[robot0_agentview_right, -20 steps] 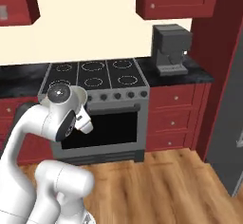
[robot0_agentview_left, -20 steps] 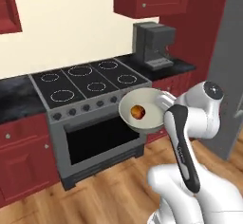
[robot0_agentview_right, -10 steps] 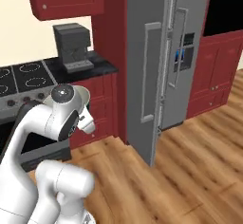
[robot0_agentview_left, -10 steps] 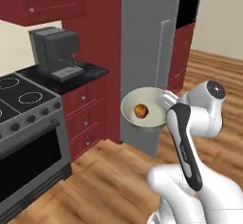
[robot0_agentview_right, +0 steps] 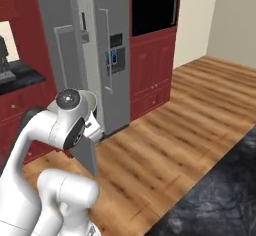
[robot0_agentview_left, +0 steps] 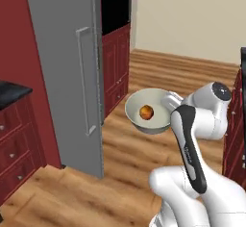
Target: Move the glass cup from next to the sink to the open cabinet. Then, move the bowl with the peach to the fridge to clear the area for faucet cleaning.
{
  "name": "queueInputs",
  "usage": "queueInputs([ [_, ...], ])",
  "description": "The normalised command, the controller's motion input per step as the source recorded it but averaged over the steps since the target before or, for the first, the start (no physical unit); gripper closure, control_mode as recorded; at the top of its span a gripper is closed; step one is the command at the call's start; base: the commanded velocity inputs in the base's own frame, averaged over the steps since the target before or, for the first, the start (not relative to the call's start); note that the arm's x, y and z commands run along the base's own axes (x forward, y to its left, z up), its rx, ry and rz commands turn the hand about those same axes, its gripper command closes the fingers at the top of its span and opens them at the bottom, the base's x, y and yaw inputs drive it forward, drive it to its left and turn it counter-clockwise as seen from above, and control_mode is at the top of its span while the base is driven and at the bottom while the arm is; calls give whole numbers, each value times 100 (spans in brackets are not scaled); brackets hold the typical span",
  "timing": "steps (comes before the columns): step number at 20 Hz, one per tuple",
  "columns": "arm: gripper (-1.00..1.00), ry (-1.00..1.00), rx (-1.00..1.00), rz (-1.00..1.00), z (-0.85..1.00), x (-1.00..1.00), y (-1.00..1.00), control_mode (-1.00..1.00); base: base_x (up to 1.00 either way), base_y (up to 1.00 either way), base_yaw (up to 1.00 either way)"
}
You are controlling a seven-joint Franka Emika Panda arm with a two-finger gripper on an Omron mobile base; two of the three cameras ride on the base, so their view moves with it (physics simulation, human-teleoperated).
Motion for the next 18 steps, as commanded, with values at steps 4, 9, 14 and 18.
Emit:
queueInputs([
  [4,100,0,0,0,0,0,0,100,100,-88,-22],
  [9,100,0,0,0,0,0,0,100,35,17,-10],
  [14,100,0,0,0,0,0,0,100,78,28,-24],
  [18,100,0,0,0,0,0,0,100,100,-32,-34],
])
